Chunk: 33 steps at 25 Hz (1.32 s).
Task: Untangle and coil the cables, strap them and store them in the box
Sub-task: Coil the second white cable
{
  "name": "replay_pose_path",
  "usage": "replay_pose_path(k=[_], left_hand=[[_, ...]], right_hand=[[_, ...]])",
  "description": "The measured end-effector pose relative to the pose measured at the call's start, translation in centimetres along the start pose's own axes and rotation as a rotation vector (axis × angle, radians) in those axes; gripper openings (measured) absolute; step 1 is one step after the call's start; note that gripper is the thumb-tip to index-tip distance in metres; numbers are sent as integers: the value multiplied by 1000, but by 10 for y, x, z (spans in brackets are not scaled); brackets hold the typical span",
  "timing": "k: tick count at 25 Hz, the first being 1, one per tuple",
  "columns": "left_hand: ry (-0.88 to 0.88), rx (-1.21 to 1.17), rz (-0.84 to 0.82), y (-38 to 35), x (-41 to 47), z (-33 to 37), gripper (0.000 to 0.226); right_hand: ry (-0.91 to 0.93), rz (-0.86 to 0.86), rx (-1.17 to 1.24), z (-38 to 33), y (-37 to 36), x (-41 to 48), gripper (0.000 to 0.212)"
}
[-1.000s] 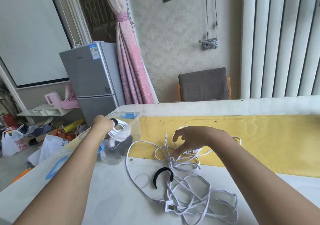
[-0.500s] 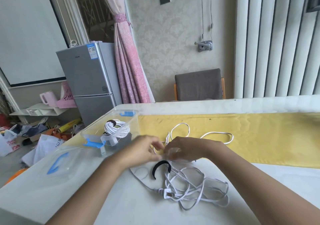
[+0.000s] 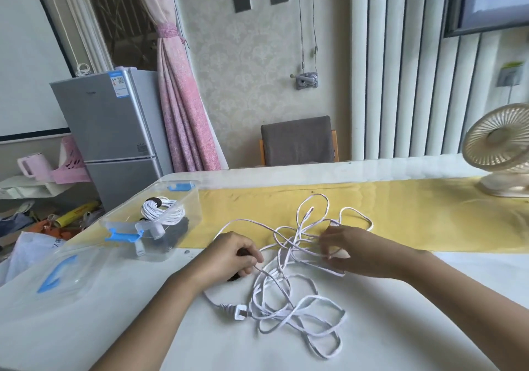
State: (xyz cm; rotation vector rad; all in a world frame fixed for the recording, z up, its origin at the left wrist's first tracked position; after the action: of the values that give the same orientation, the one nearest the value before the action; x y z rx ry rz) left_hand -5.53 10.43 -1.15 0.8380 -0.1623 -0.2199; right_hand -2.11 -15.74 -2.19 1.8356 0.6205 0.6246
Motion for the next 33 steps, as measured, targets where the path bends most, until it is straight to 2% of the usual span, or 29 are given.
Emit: replay_pose_path(k=[2,5,7,8,10,13,16,18,20,21,23,25,27,28,29,31,33], left_hand=[[-26,-85,153,6,10,7,21],[-73,-170,400,21,39,15,27],[-85,-177,481,24,65,16,28],[-74,-139,489,24,78,15,25],[-7,14,432,18,100,5,15],[130,172,332,12,117,-21,15],[251,296,249,7,118,-34,16],[224,425,302,5,112,-21,12],[18,346,364,2,100,3,7],[-78,245,318,0,90,17,12],[-107,89,63,-11,70,37,26],[-97,78,-119,-26,62,39,32],[-154,66,-83,-33,64,33,16],[-174,28,-53,-33,67,30,14],[-184,-10,-32,-32,70,29,22],[-165,-68,-20,-32,73,29,35],[-102,-238,-14,-33,75,30,41]], right_hand=[[-47,83,162,9,5,-17,7],[-251,357,602,26,18,-32,6],[-365,546,611,40,22,-34,12],[-399,586,568,44,20,-33,12],[-394,565,436,47,13,-28,15],[-256,465,239,43,0,-16,36],[-129,376,189,42,-8,-4,34],[-164,424,220,48,-9,-3,37],[-245,517,202,54,-7,-3,23],[-254,524,169,53,-7,-3,14],[-201,489,158,48,-11,-1,15],[-164,480,251,41,-11,-1,23],[-137,461,296,33,-9,0,41],[-105,435,276,29,-11,1,47],[-68,403,245,26,-14,2,49],[-16,340,163,20,-24,7,43],[-10,317,98,18,-27,9,26]])
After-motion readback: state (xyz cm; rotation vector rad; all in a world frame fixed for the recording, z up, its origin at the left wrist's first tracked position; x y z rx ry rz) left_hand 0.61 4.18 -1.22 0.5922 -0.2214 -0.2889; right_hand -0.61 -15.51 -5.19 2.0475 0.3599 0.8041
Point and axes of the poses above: each hand's wrist, its own x-axis towards the middle knuckle, its own y-axis out of the back of the hand, z = x × y, the point moved 2 cm from there along x, towards the middle knuckle, and after that the axes turned 3 degrees about -y, right-handed, at the moved point
